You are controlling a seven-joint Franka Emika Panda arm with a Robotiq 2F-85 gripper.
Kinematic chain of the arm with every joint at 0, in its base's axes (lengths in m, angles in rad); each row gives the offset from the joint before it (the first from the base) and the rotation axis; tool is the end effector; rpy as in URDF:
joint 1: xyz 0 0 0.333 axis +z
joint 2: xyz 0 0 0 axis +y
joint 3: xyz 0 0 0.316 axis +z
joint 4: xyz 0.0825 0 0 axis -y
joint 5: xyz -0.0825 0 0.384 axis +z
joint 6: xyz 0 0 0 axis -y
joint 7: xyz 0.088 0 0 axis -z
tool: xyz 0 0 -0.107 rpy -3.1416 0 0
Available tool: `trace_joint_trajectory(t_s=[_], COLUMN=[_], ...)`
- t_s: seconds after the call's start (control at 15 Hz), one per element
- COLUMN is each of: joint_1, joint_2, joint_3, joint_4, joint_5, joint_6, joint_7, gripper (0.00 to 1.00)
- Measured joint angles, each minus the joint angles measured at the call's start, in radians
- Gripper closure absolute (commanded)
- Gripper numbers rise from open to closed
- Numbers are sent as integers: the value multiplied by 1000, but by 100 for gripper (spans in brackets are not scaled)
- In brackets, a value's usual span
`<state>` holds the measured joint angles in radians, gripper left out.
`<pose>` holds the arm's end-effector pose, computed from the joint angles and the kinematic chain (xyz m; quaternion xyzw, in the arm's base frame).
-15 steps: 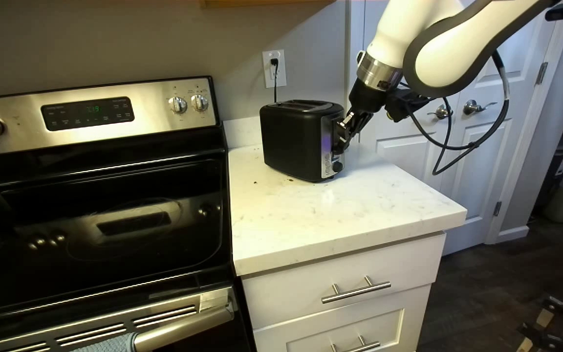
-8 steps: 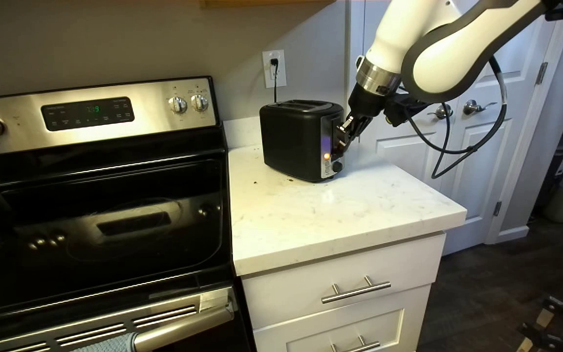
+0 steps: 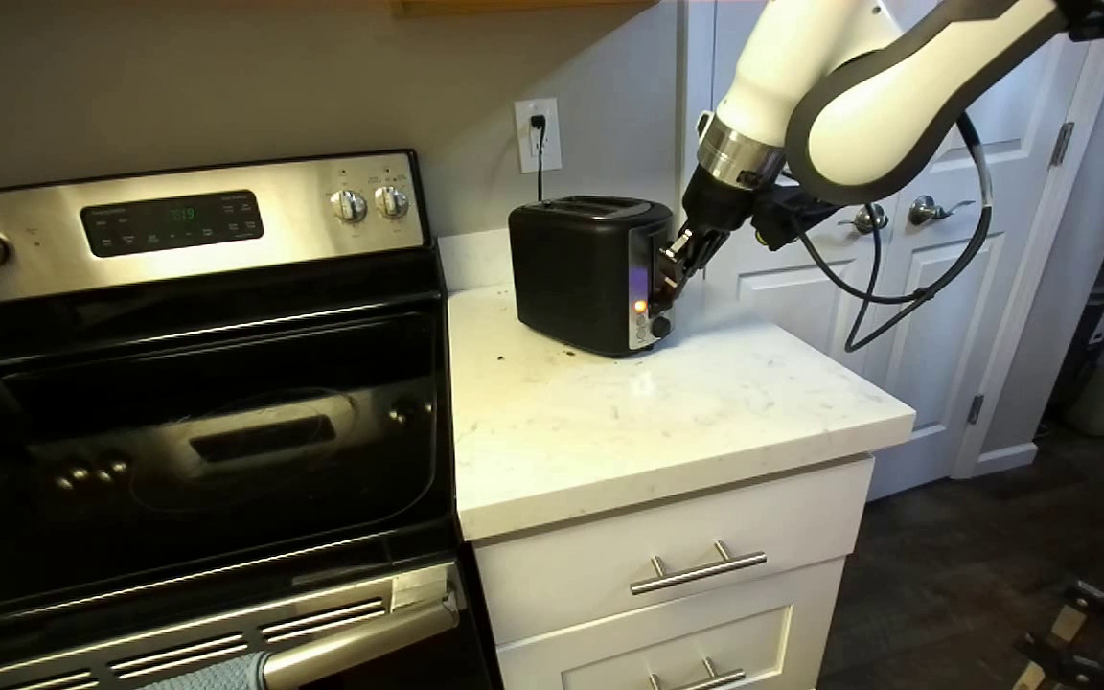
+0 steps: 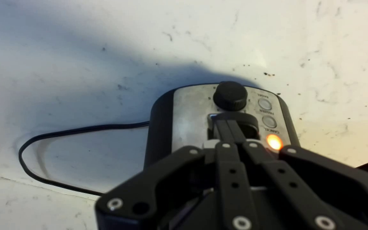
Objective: Push the black toaster lever fully downwards
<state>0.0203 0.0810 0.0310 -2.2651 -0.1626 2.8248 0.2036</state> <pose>0.5656 0.0370 0.3766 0.9707 -0.0052 0.2398 0.0113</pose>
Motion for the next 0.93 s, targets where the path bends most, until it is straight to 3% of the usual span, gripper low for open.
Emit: trace_joint_trajectory(t_s=[0.6,0.93], joint_1=[7,39], joint_2=[-16,-151], joint_3=[1,21], joint_4=[-18,-163], joint_5=[-9,-9], joint_6=[-3,-2], joint_7=[3,3], gripper=[100,100])
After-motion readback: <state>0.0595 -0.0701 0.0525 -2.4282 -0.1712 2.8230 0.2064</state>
